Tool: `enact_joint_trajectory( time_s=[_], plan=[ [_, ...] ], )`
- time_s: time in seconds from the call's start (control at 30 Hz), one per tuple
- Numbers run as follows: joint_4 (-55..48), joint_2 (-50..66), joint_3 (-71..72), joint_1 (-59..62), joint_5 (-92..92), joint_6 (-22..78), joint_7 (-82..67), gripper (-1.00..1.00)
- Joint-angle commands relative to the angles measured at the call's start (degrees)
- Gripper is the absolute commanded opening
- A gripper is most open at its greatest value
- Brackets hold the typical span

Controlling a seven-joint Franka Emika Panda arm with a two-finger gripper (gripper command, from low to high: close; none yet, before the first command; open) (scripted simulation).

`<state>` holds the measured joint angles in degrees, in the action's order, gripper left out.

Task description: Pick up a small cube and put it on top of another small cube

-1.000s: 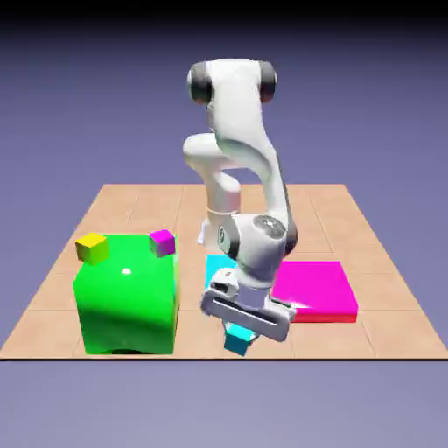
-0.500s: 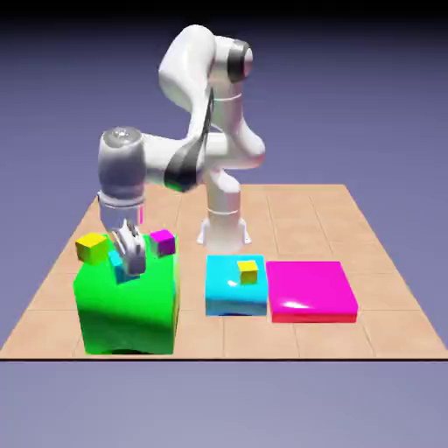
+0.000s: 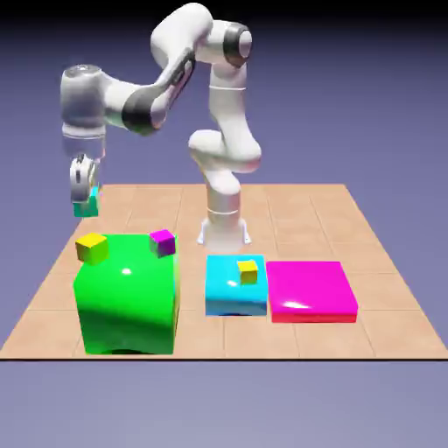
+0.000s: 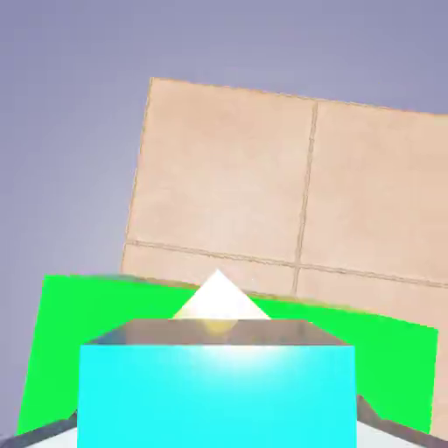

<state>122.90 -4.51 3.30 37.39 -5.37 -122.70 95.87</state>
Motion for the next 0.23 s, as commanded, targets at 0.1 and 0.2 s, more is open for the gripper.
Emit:
enact_joint_trajectory(
  time_s=[0.1,0.2],
  plan=[
    [4.0,3.5,-0.2,0.1,-0.9,-7.4,0.7,1.00],
    [1.3,1.1,-0.1,0.0,-0.4,-2.4,0.3,1.00]
  ],
)
